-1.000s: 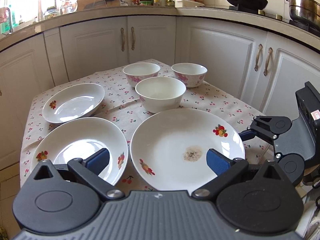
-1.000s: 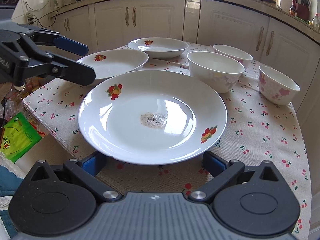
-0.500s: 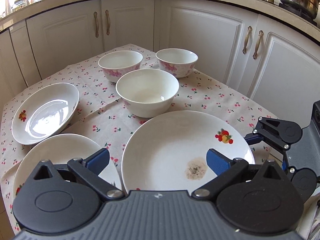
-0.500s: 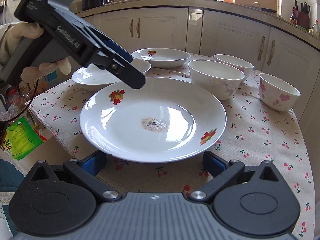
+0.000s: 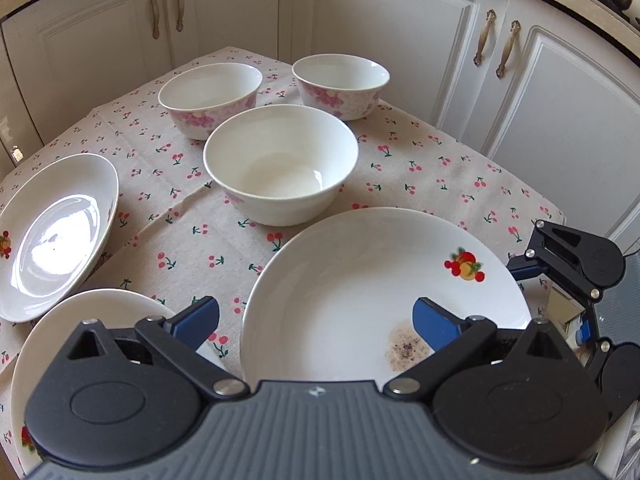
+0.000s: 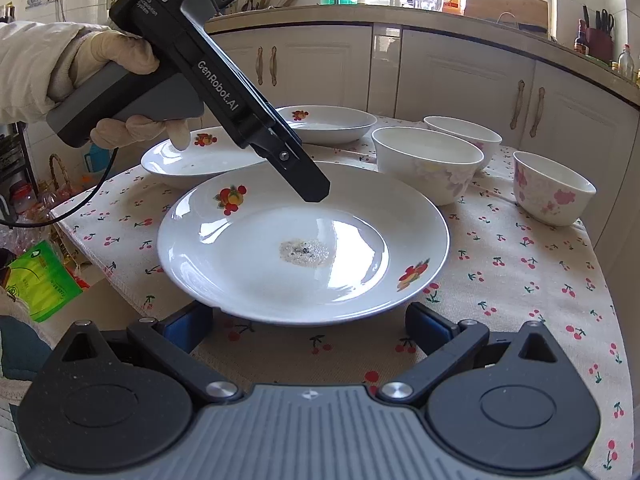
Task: Organize plates and bowls
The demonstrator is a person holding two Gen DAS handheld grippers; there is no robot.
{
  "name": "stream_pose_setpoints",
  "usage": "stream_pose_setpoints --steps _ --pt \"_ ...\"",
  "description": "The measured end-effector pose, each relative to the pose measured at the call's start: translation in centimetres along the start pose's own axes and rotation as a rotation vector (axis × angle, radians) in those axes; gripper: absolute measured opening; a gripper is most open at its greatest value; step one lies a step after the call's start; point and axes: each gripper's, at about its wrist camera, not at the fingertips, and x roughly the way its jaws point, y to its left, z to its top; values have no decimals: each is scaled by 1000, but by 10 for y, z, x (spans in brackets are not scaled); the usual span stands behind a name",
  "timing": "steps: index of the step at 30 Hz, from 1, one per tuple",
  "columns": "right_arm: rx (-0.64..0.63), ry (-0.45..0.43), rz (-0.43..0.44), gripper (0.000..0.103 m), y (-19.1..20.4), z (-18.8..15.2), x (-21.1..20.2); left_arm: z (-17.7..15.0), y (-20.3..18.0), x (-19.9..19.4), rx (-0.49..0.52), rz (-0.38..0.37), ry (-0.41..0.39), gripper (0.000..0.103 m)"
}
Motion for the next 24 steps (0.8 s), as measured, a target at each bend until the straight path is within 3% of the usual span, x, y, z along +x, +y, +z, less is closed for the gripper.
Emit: stream_pose_setpoints --steps 14,24 --pt "-27 15 -24 103 4 4 -1 15 7 25 41 -103 199 100" --pt "-37 15 -23 103 6 5 -1 21 8 34 69 -135 259 86"
